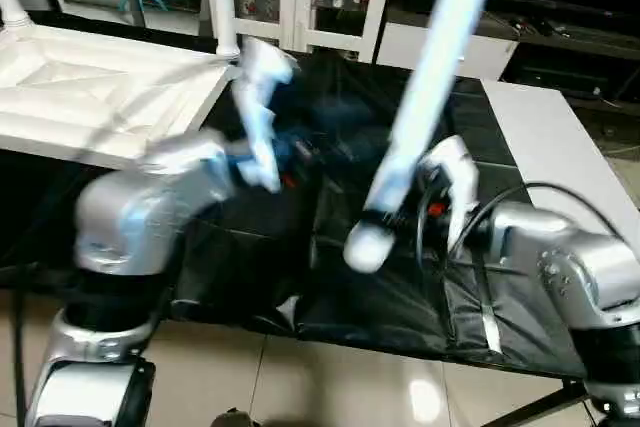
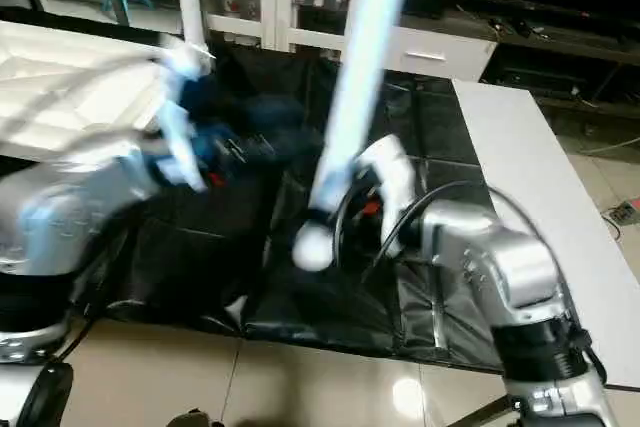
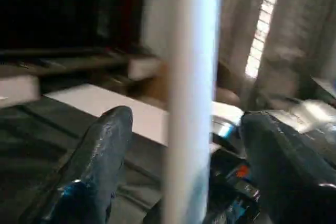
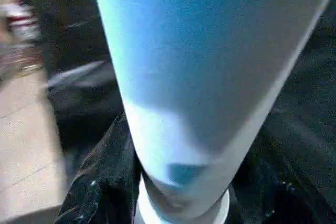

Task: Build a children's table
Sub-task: Pick table leg

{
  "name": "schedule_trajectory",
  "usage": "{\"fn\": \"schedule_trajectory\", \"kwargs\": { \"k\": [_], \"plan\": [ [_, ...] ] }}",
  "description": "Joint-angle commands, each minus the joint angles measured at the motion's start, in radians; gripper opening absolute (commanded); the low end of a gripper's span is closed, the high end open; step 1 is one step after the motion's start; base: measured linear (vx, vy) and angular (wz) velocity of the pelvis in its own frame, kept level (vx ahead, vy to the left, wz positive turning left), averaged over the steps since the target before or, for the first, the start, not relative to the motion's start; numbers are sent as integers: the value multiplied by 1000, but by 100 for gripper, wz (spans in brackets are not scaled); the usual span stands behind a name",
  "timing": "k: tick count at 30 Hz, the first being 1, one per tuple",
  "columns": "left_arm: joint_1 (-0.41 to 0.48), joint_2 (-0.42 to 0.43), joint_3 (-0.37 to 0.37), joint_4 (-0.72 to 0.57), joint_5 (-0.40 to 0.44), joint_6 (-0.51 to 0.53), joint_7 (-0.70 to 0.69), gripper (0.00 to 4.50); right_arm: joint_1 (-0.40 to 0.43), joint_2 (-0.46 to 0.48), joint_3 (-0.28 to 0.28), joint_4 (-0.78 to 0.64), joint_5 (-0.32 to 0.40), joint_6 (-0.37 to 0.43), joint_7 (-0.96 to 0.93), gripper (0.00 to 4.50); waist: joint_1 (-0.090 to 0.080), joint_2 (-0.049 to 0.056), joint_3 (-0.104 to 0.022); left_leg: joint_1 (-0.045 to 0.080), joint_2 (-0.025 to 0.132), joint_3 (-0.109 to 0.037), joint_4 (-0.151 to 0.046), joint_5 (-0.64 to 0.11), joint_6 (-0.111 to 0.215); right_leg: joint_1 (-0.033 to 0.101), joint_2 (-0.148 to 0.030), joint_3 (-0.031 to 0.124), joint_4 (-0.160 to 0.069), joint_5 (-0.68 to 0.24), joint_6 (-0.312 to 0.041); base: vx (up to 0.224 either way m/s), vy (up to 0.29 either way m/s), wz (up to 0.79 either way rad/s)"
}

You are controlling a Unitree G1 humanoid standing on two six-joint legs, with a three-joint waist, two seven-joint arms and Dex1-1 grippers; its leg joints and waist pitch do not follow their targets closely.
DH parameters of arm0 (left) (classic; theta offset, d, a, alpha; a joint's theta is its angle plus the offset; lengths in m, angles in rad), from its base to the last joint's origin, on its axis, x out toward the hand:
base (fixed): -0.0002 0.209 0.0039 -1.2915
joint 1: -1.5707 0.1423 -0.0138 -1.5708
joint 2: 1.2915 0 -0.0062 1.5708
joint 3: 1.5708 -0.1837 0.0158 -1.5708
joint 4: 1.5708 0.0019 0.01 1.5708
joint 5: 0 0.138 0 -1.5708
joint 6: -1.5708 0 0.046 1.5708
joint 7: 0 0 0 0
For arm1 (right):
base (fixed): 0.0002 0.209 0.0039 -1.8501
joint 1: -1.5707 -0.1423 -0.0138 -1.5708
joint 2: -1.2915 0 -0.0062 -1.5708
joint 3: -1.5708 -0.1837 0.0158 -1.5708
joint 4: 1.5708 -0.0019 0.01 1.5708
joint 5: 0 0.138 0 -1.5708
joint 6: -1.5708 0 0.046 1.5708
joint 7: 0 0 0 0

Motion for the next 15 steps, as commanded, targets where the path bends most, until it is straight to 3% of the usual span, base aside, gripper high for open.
{"fn": "schedule_trajectory", "kwargs": {
  "k": [1,2,3,4,5,6,7,8,9,10,11,12,13,14,15],
  "plan": [
    [77,9,105,-85,-17,38,102,379,-4,23,-72,48,-71,-83,-134,190,1,37,-71,5,44,-19,-80,-129,-60,53,-63,47,-61,-200,-168,0,0,0],
    [139,5,124,-140,4,40,141,379,19,37,-79,42,-108,-152,-182,190,-9,11,-71,2,46,-16,-80,-123,-60,56,-59,46,-63,-159,-175,0,0,0],
    [193,0,136,-187,24,40,172,379,41,49,-84,33,-140,-212,-219,190,-5,11,-75,0,50,-18,-79,-110,-61,59,-63,46,-55,-134,-177,0,0,0],
    [196,-1,136,-189,25,39,174,379,42,50,-84,32,-142,-216,-221,190,-8,12,-72,0,46,-14,-79,-104,-50,56,-58,47,-59,-131,-170,0,0,0],
    [220,-3,138,-210,37,37,187,379,52,55,-85,27,-156,-244,-236,190,-4,20,-76,10,44,-11,-75,-100,-36,52,-55,49,-60,-126,-171,0,0,0],
    [277,-14,88,-220,144,-18,251,379,72,73,-97,10,-168,-252,-280,190,-7,0,-73,3,44,-9,-76,-91,-18,55,-52,51,-65,-118,-163,0,0,0],
    [315,-21,53,-223,218,-61,295,379,85,86,-105,-3,-174,-248,-310,190,0,2,-69,-1,41,-6,-78,-103,13,58,-65,58,-72,-163,-147,0,0,0],
    [371,-42,8,-212,315,-131,372,379,110,110,-113,-31,-173,-247,-336,190,9,-14,-66,-9,36,-1,-73,-114,51,67,-88,71,-91,-255,-116,0,0,0],
    [371,-42,8,-212,315,-131,372,379,110,110,-113,-31,-173,-247,-336,190,9,-14,-66,-9,36,-1,-73,-114,51,67,-88,71,-91,-255,-116,0,0,0],
    [423,-74,-21,-184,391,-200,448,379,138,144,-116,-57,-176,-252,-369,190,36,-18,-66,-19,37,-8,-44,-98,93,80,-154,110,-119,-390,-72,0,0,0],
    [469,-105,-41,-156,441,-257,523,379,165,180,-115,-76,-183,-267,-399,190,50,-15,-64,-31,42,-25,-7,-97,115,87,-215,145,-143,-457,-68,0,0,0],
    [469,-105,-41,-156,441,-257,523,379,165,180,-115,-76,-183,-267,-399,190,56,-10,-65,-37,48,-37,11,-97,121,91,-244,159,-153,-492,-78,-3,84,-3],
    [469,-105,-41,-156,441,-257,523,379,165,180,-115,-76,-183,-267,-399,190,61,-7,-65,-43,51,-47,27,-97,124,92,-261,168,-160,-518,-93,-3,84,-3],
    [502,-121,-30,-66,530,-393,633,379,196,210,-78,-37,-242,-355,-444,190,66,22,-64,-31,65,-62,6,-94,132,69,-232,147,-158,-486,-149,-25,126,-1],
    [515,-122,-32,-40,574,-444,681,379,214,224,-67,-26,-257,-393,-457,190,49,17,-60,-24,57,-50,-28,-94,143,64,-177,117,-144,-449,-147,-26,178,0]
  ]
}}
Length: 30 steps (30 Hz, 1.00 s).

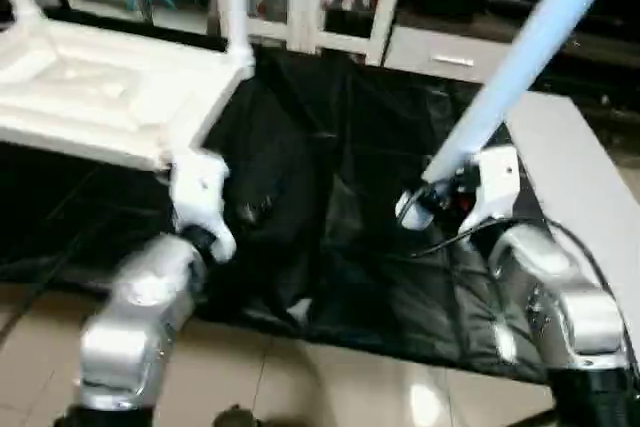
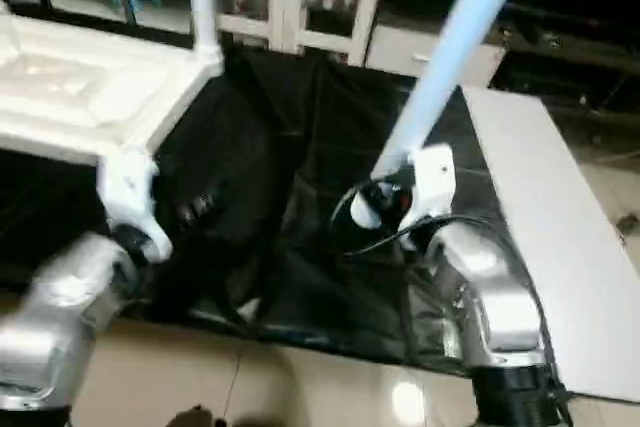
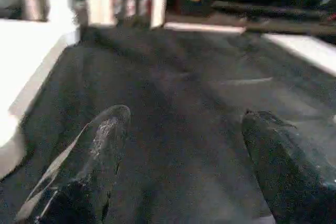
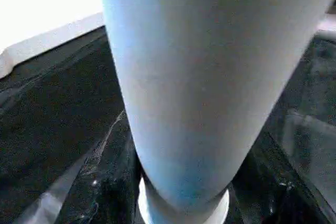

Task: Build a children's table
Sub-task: Pick table leg, then move to table

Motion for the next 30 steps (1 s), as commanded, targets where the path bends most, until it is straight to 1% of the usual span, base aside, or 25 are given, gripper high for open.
{"fn": "schedule_trajectory", "kwargs": {
  "k": [1,2,5,6,7,8,9,10,11,12,13,14,15,17,18,20,21,22,24,25,26,27,28,29,30],
  "plan": [
    [27,4,15,49,99,-103,106,379,37,36,21,12,-33,-91,-44,190,-22,14,-63,35,47,-6,-129,-56,144,33,-73,50,-91,-366,-156,-26,178,0],
    [32,3,8,41,104,-95,108,379,46,52,13,11,-29,-107,-54,190,-53,29,-68,91,35,4,-149,-63,201,-8,-7,-1,-49,-307,-130,-3,201,8],
    [35,-10,6,31,110,-100,109,379,56,65,10,13,-29,-121,-61,190,-91,30,-58,89,46,33,-202,-173,201,-41,44,-69,58,-202,-60,-26,184,25],
    [35,-10,6,31,110,-100,109,379,56,65,10,13,-29,-121,-61,190,-99,13,-52,72,64,42,-210,-233,169,-29,13,-67,52,-164,-32,-73,121,17],
    [34,-15,3,39,135,-126,127,379,63,66,15,20,-45,-128,-68,190,-87,-24,-49,56,38,73,-179,-359,75,-18,-90,0,-57,-294,-39,-116,166,38],
    [34,-15,3,39,135,-126,127,379,63,66,15,20,-45,-128,-68,190,-52,-55,-48,72,26,61,-61,-389,45,-26,-212,98,-149,-459,-54,-84,96,28],
    [34,-15,3,39,135,-126,127,379,63,66,15,20,-45,-128,-68,190,-45,-46,-53,-9,24,-57,88,-261,14,46,-344,200,-186,-652,-81,-25,143,5],
    [32,-35,13,74,154,-162,166,379,73,80,12,35,-51,-127,-82,190,-62,-5,-54,-52,5,-143,149,-128,-60,61,-349,162,-177,-714,-131,18,97,-16],
    [26,-35,10,89,160,-172,175,379,76,81,15,36,-52,-124,-80,190,-76,-16,-43,-36,16,-139,81,-139,-85,68,-268,74,-159,-682,-181,-7,254,-40],
    [26,-35,10,89,160,-172,175,379,76,81,15,36,-52,-124,-80,190,-79,-14,-42,-10,9,-117,19,-132,-56,59,-209,37,-152,-665,-192,-51,309,-21],
    [18,-35,8,101,157,-177,173,379,76,80,21,39,-53,-123,-74,190,-110,23,-36,30,-7,-89,-95,-220,50,12,-60,-38,-92,-633,-159,-51,309,-21],
    [11,-35,5,119,161,-197,175,379,76,82,26,46,-59,-135,-70,190,-142,40,-63,74,2,-93,-119,-261,99,-13,6,-56,-19,-502,-124,-94,253,18],
    [5,-32,3,134,170,-216,181,379,74,83,30,53,-66,-144,-68,190,-165,65,-60,59,3,-97,-178,-331,140,-17,48,-82,122,-271,-74,-113,238,12],
    [-2,-32,3,148,183,-239,189,379,70,87,30,60,-68,-154,-68,190,-176,54,-50,85,17,-115,-169,-222,274,-52,41,-82,134,-177,-51,-101,236,4],
    [-4,-32,4,149,186,-243,190,379,68,88,29,61,-65,-154,-68,190,-175,33,-55,93,36,-118,-179,-210,303,-34,19,-68,104,-151,-41,-86,180,-9],
    [-13,-38,9,152,190,-246,191,379,61,90,25,67,-56,-156,-72,190,-140,-46,-66,36,27,-64,-151,-341,120,33,-127,51,-19,-295,-2,-89,168,-6],
    [-17,-39,10,160,196,-259,196,379,57,92,27,73,-60,-159,-73,190,-94,-50,-67,-11,-51,-107,119,-256,1,34,-292,213,-158,-549,-38,-73,190,-7],
    [-22,-39,11,171,203,-272,202,379,54,93,30,81,-65,-164,-72,190,-107,-29,-60,-78,-52,-158,157,-159,-77,103,-282,159,-135,-593,-82,-73,190,-7],
    [-28,-36,10,190,208,-283,209,379,52,97,42,76,-68,-165,-63,190,-92,-31,-53,-27,-24,-148,101,-136,-96,95,-226,99,-139,-493,-241,-69,266,-27],
    [-29,-37,13,192,201,-282,205,379,51,98,45,70,-68,-162,-57,190,-79,-12,-60,-4,-9,-131,-5,-57,-24,90,-156,64,-124,-415,-297,-76,277,-24],
    [-32,-39,16,190,196,-282,200,379,48,98,42,72,-69,-159,-55,190,-95,14,-57,32,-15,-115,-122,-46,141,34,-19,8,-69,-396,-219,-75,321,2],
    [-32,-36,19,191,200,-288,202,379,46,98,41,77,-70,-160,-55,190,-127,47,-76,105,9,-129,-138,-47,209,-11,39,-26,4,-339,-175,-65,315,20],
    [-34,-35,21,196,202,-293,201,379,42,98,39,84,-69,-163,-56,190,-159,33,-79,112,31,-149,-150,-15,347,-48,59,-48,126,-236,-109,-65,315,20],
    [-35,-36,27,201,204,-297,208,379,39,99,37,94,-70,-167,-59,190,-142,52,-68,98,33,-141,-160,-13,381,-56,58,-57,151,-226,-87,-62,271,17],
    [-36,-37,31,205,206,-298,214,379,36,100,36,100,-70,-169,-60,190,-141,37,-62,92,47,-128,-157,8,441,-73,49,-61,159,-198,-56,-68,258,7]
  ]
}}
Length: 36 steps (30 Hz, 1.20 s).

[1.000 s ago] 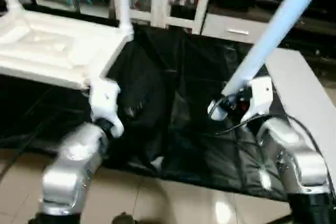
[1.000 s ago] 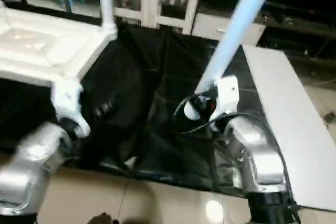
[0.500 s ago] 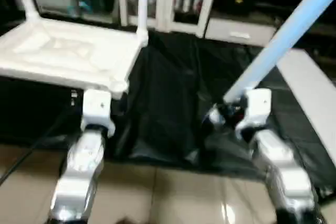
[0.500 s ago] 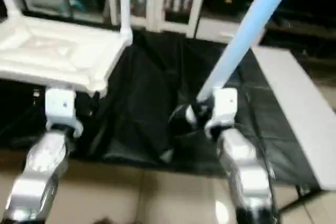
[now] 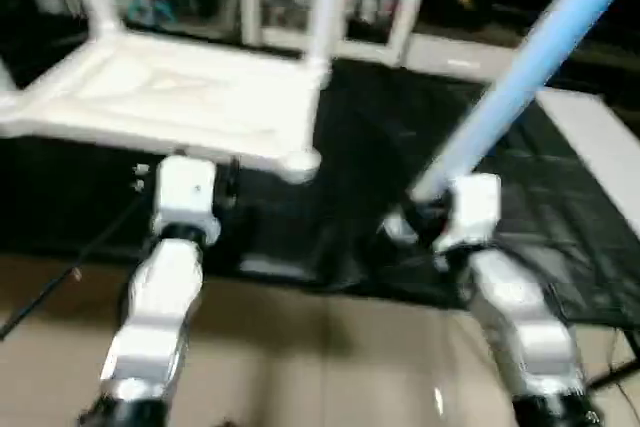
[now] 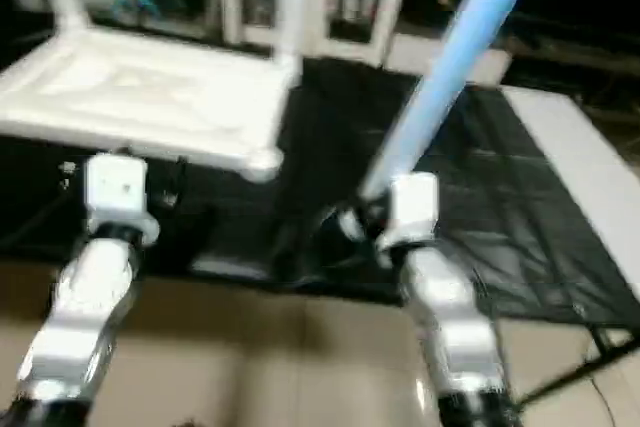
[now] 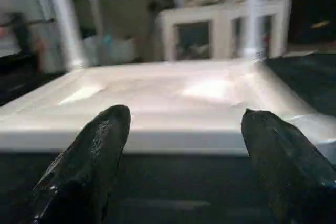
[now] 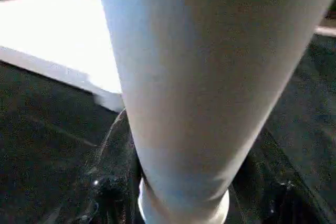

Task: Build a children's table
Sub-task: Move to table

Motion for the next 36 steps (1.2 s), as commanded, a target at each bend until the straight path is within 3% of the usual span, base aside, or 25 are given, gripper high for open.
{"fn": "schedule_trajectory", "kwargs": {
  "k": [1,3,4,5,6,7,8,9,13,14,15,16,17,18,20,23,27,28,29,31,32,33,34,35,36],
  "plan": [
    [-12,-21,-16,-4,0,-6,3,379,-7,-24,-37,13,-7,-11,-6,190,-9,23,-48,66,109,-37,-161,-21,414,-33,25,-28,-6,-77,28,-68,258,7],
    [-13,-19,-15,-14,15,6,9,379,-11,-22,-36,13,-6,-12,-4,190,18,-29,-43,28,138,-28,-180,-255,213,30,-50,52,-101,-119,-9,-87,202,6],
    [-16,-21,-12,-15,15,14,12,379,-13,-20,-36,14,-6,-15,-3,190,76,-33,-35,27,97,-11,-38,-264,21,26,-238,175,-238,-338,-65,-95,180,10],
    [-25,-23,-10,-6,18,30,21,379,-18,-17,-34,20,-10,-20,-2,190,68,-26,-36,35,95,-33,3,-172,-38,42,-251,158,-252,-371,-131,-97,183,10],
    [-32,-22,-10,4,29,31,30,379,-21,-16,-32,25,-19,-19,-9,190,29,1,-33,-17,112,-50,-72,-155,-115,89,-119,55,-219,-393,-127,-79,207,-8],
    [-34,-25,-10,1,31,36,34,379,-20,-18,-34,20,-18,-16,-9,190,25,39,-39,22,191,-111,-133,-339,-181,59,-31,25,-168,-331,-75,-79,207,-8],
    [-37,-30,-9,-4,29,44,37,379,-20,-19,-37,13,-13,-11,-6,190,20,78,-47,16,266,-131,-223,-537,-327,10,22,1,-9,-99,27,-89,179,8],
    [-37,-30,-9,-4,29,44,37,379,-20,-19,-37,13,-13,-11,-6,190,31,88,-63,11,229,-99,-210,-399,-385,-22,49,-15,29,-21,41,-90,123,20],
    [-40,-43,-14,-35,25,60,27,379,-12,-31,-58,7,10,7,-1,190,36,72,-76,21,136,-33,-194,-285,-263,9,35,-18,-53,19,22,-80,51,6],
    [-40,-49,7,-28,8,54,27,379,-14,-28,-64,21,15,12,-3,190,40,51,-76,4,115,-18,-192,-329,-273,33,-8,9,-110,70,18,-72,-19,-7],
    [-40,-50,11,-26,4,54,28,379,-15,-26,-66,26,13,12,-3,190,50,-11,-73,-26,87,-3,-152,-325,-235,61,-96,66,-168,14,38,-70,-65,-15],
    [-38,-45,11,-29,3,46,23,379,-15,-22,-68,14,18,25,-2,190,83,4,-55,-33,94,-9,-65,-244,-131,70,-237,113,-250,-236,-13,-70,-65,-15],
    [-38,-45,11,-29,3,46,23,379,-15,-22,-68,14,18,25,-2,190,90,0,-54,-31,103,-13,-51,-165,-95,83,-248,108,-262,-294,-28,-65,-57,-28],
    [-41,-44,17,-45,-11,48,12,379,-14,-16,-71,-16,38,49,4,190,88,32,-49,-55,112,-16,-107,-107,-88,105,-177,60,-239,-338,-50,-56,2,-36],
    [-55,-48,23,-44,-25,61,3,379,-13,-20,-65,-39,43,61,12,190,55,52,-47,-23,133,-25,-167,-487,-166,92,-83,27,-213,-381,-18,-48,13,-33],
    [-70,-40,-7,-22,-7,47,-21,379,-12,-29,-65,-36,37,53,10,190,31,66,-22,43,119,-8,-175,-817,-150,111,-70,4,-275,-582,-17,-18,11,-13],
    [-85,-47,-12,-28,-1,51,-27,379,-13,-29,-67,-56,47,63,12,190,13,74,-17,47,119,11,-222,-864,-128,166,-31,-7,-229,-520,0,28,0,-4],
    [-88,-47,-13,-11,1,42,-25,379,-16,-20,-76,-47,59,70,15,190,2,70,-12,83,110,24,-196,-824,-130,141,-56,1,-280,-589,-14,62,-9,-3],
    [-89,-48,-14,-7,0,45,-22,379,-18,-19,-76,-43,43,73,-1,190,24,57,-11,-34,62,16,-184,-696,-68,233,-108,-18,-297,-698,29,55,-17,3],
    [-95,-53,-22,-5,-8,49,-27,379,-23,-18,-80,-48,38,81,-13,190,27,47,-23,-54,83,28,-15,-272,71,259,-270,20,-397,-927,61,82,7,24],
    [-97,-56,-27,-5,-8,49,-31,379,-24,-17,-81,-51,38,83,-15,190,28,63,-25,-72,100,25,4,-136,85,281,-255,-35,-391,-797,9,125,38,44],
    [-97,-57,-29,-5,-7,48,-31,379,-24,-17,-82,-51,39,83,-16,190,28,63,-25,-72,100,25,4,-136,85,281,-255,-35,-391,-797,9,180,66,46],
    [-96,-62,-37,-6,-3,47,-34,379,-25,-22,-83,-50,35,81,-16,190,15,76,-25,-58,86,26,-79,-139,118,296,-127,-113,-350,-598,-8,180,66,46],
    [-96,-64,-40,-7,-3,47,-35,379,-28,-20,-87,-48,38,81,-17,190,1,90,-34,-23,77,3,-119,-162,141,280,-47,-132,-305,-489,-4,226,100,61],
    [-96,-70,-42,-3,-7,43,-39,379,-38,-16,-97,-38,46,80,-21,190,-43,118,-79,223,169,-109,-130,-202,162,78,33,-73,-104,-258,-27,308,90,32]
  ]
}}
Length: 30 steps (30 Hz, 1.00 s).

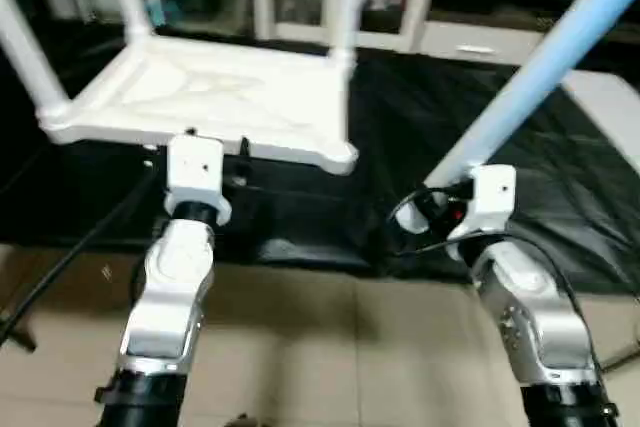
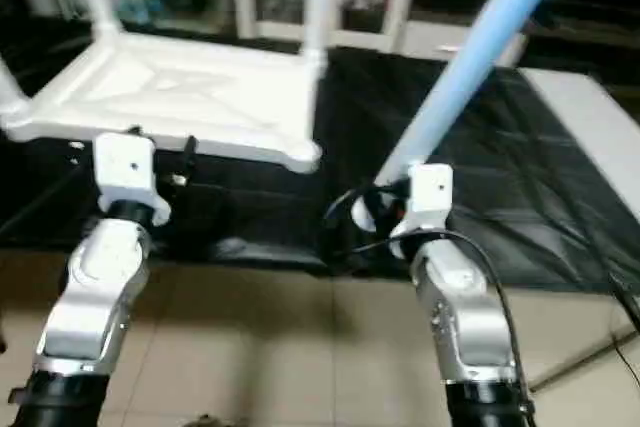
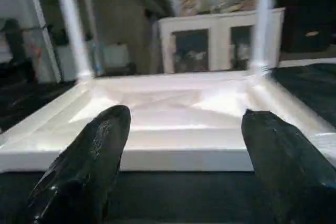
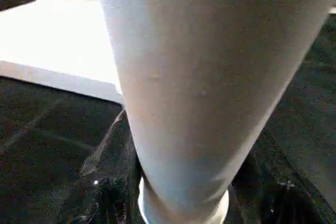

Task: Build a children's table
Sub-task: Move to table

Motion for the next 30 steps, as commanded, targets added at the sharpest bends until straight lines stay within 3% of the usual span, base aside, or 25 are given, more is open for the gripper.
{"fn": "schedule_trajectory", "kwargs": {
  "k": [1,2,4,6,8,9,11,12,13,14,15,16,17,18,19,20,21,22,23,24,25,26,28,29,30],
  "plan": [
    [-6,-11,-10,14,-8,-2,-16,379,-28,-4,-11,-6,11,2,-7,190,-41,36,-105,206,100,-159,-100,122,199,-187,74,75,156,-133,-12,308,90,32],
    [-7,-14,-12,18,-5,-1,-15,379,-34,-12,-6,-1,6,1,-2,190,-27,42,-100,204,95,-153,-85,243,209,-224,66,92,167,-124,27,302,77,-5],
    [-9,-21,-21,20,-6,5,-18,379,-40,-26,1,-6,4,4,17,190,-12,5,-92,185,93,-97,-113,341,163,-273,52,119,189,32,77,233,77,-3],
    [-9,-25,-37,17,-4,9,-24,379,-41,-38,2,-18,11,10,40,190,-14,-54,-69,154,82,-44,-164,183,178,-265,24,153,124,201,-22,250,45,1],
    [-1,-22,-40,13,1,7,-24,379,-39,-40,0,-18,10,12,41,190,5,-130,-68,130,-39,39,-119,-142,142,-155,-25,255,0,94,-120,253,-7,9],
    [4,-22,-35,12,0,6,-20,379,-39,-42,-3,-18,11,13,43,190,51,-114,-60,101,-121,41,58,-214,97,-94,-145,375,-111,-389,-231,282,-62,18],
    [5,-22,-31,12,-1,5,-19,379,-37,-43,-3,-18,11,11,46,190,56,-116,-71,-4,-81,-24,107,-83,-9,9,-144,367,-57,-323,-352,280,-38,10],
    [5,-21,-30,13,-1,5,-20,379,-37,-43,-3,-18,11,11,47,190,75,-102,-67,-9,-76,-34,113,-57,-40,3,-143,368,-56,-240,-389,241,20,-7],
    [3,-21,-29,14,-6,0,-30,379,-35,-42,-5,-19,12,12,45,190,81,-98,-67,-52,-42,-55,116,25,-85,15,-125,329,-57,11,-491,241,20,-7],
    [3,-20,-33,17,-14,-2,-47,379,-33,-42,-7,-17,7,15,38,190,82,-80,-57,-51,-24,-61,93,71,-89,-8,-116,297,-66,24,-485,214,60,-1],
    [4,-21,-36,19,-18,-4,-60,379,-30,-43,-7,-14,6,16,31,190,89,-51,-58,-36,-5,-45,-8,169,-56,-36,-39,219,-71,-56,-414,199,101,13],
    [14,-27,-41,20,-37,-12,-84,379,-28,-42,-14,-12,7,20,16,190,90,-18,-54,-11,9,-37,-72,203,-28,-54,-4,188,-71,-107,-351,199,101,13],
    [21,-30,-45,20,-51,-18,-98,379,-26,-40,-20,-11,7,23,8,190,60,35,-70,69,95,-105,-128,173,9,-128,89,121,73,-60,-193,200,172,10],
    [30,-39,-53,15,-67,-25,-112,379,-22,-43,-28,-18,13,40,3,190,26,10,-99,126,160,-163,-116,219,111,-194,71,139,163,-70,-103,213,182,6],
    [37,-46,-58,13,-71,-21,-111,379,-17,-43,-40,-26,23,49,3,190,53,8,-100,124,140,-142,-70,518,143,-231,55,160,165,30,-19,213,182,6],
    [40,-50,-64,15,-69,-23,-108,379,-11,-43,-53,-36,38,61,6,190,60,11,-103,137,171,-71,-49,704,66,-262,38,175,153,95,4,170,141,7],
    [41,-47,-72,17,-52,-27,-98,379,-6,-46,-61,-45,45,66,9,190,71,-22,-119,130,141,-27,-9,1171,-64,-263,32,182,131,294,28,7,115,-23],
    [36,-47,-71,24,-37,-29,-79,379,1,-52,-65,-55,47,72,14,190,78,-54,-116,117,98,39,1,1218,-122,-269,28,206,66,468,-16,7,115,-23],
    [32,-48,-67,27,-33,-27,-73,379,2,-55,-61,-57,45,74,17,190,73,-77,-107,95,36,113,-17,827,-150,-257,66,213,55,584,-166,-122,40,-37],
    [30,-49,-66,28,-32,-26,-71,379,2,-56,-60,-58,44,75,18,190,76,-86,-96,67,0,140,-31,604,-139,-237,89,223,45,621,-239,-66,-23,-30],
    [24,-51,-60,33,-24,-23,-58,379,2,-59,-52,-60,40,74,24,190,79,-95,-85,17,-42,132,-12,65,-108,-194,66,283,-30,549,-374,-66,-23,-30],
    [17,-52,-52,44,-18,-25,-51,379,0,-57,-43,-56,38,69,27,190,82,-83,-90,0,-44,93,14,-112,-91,-170,35,304,-48,475,-429,-12,-36,-44],
    [11,-56,-47,59,-10,-16,-39,379,-9,-58,-28,-50,19,62,21,190,69,-44,-89,-34,1,23,-55,-94,-31,-137,53,209,-36,264,-426,-44,-53,-50],
    [9,-57,-46,61,-8,-14,-35,379,-10,-57,-27,-51,20,63,22,190,12,3,-99,19,210,-98,-167,29,23,-195,81,131,38,12,-200,-30,-125,-26],
    [-1,-65,-43,68,0,-6,-16,379,-14,-55,-21,-59,26,74,25,190,6,1,-100,41,287,-127,-165,147,81,-250,41,130,148,-87,-62,-24,-138,-8]
  ]
}}
